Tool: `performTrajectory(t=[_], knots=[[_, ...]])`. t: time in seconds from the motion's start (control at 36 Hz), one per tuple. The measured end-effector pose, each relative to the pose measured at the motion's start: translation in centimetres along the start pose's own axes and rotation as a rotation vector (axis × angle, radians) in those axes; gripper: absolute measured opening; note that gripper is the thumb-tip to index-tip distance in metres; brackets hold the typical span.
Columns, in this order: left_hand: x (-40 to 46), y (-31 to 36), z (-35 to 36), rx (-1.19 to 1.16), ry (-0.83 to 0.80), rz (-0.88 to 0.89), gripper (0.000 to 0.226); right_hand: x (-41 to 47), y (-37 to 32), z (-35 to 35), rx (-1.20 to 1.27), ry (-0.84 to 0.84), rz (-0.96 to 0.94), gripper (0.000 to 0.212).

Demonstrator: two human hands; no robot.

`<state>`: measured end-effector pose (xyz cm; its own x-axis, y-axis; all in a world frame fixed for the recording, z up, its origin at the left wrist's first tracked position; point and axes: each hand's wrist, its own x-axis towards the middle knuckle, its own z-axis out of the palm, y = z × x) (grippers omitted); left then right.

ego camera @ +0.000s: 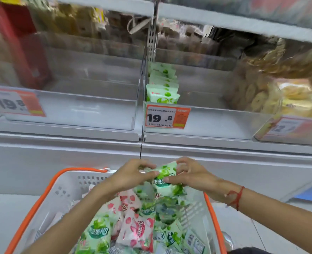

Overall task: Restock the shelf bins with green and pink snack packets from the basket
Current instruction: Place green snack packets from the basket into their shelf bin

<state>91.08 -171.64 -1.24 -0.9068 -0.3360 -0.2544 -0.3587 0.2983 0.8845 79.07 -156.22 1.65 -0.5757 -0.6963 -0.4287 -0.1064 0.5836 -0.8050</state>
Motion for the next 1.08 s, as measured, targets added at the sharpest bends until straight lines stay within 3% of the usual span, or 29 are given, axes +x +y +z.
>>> performTrajectory(t=[0.17,0.31,0.39,0.47,0.56,0.67,0.81,0.92,1.03,1.08], knots=[[-2.8,9.0,-3.8,-0.042,0.209,0.363,0.009,-4.8,-8.2,-4.1,-0.038,0.105,-0.362,0.041],[-2.9,15.9,-7.5,0.095,0.410,0.624,0.014,-5.9,-13.4,-6.8,-0.037,0.338,-0.758,0.034],[-1.2,18.2,-9.3,0.276,0.527,0.666,0.018,-4.7,-15.3,-7.9,-0.063,0.475,-0.856,0.029],[0.6,19.1,-10.4,0.466,0.566,0.622,0.014,-2.1,-15.9,-8.5,-0.113,0.539,-0.809,0.026],[2.2,19.0,-10.9,0.708,0.501,0.528,0.018,0.2,-16.0,-9.1,-0.272,0.535,-0.664,0.023],[3.9,18.4,-11.2,0.987,0.317,0.435,0.021,2.0,-15.8,-9.0,-0.428,0.376,-0.478,0.017],[4.6,18.8,-10.9,1.383,0.204,0.470,0.020,3.2,-16.3,-8.7,-0.607,0.238,-0.413,0.008],[4.9,19.0,-10.6,1.487,0.110,0.401,0.021,4.4,-16.8,-9.0,-0.647,0.094,-0.293,0.013],[5.1,19.3,-10.3,1.513,0.024,0.301,0.023,5.3,-16.6,-9.1,-0.700,0.035,-0.204,0.037],[5.0,19.4,-10.4,1.496,0.001,0.268,0.026,4.8,-16.3,-9.1,-0.663,-0.003,-0.190,0.034]])
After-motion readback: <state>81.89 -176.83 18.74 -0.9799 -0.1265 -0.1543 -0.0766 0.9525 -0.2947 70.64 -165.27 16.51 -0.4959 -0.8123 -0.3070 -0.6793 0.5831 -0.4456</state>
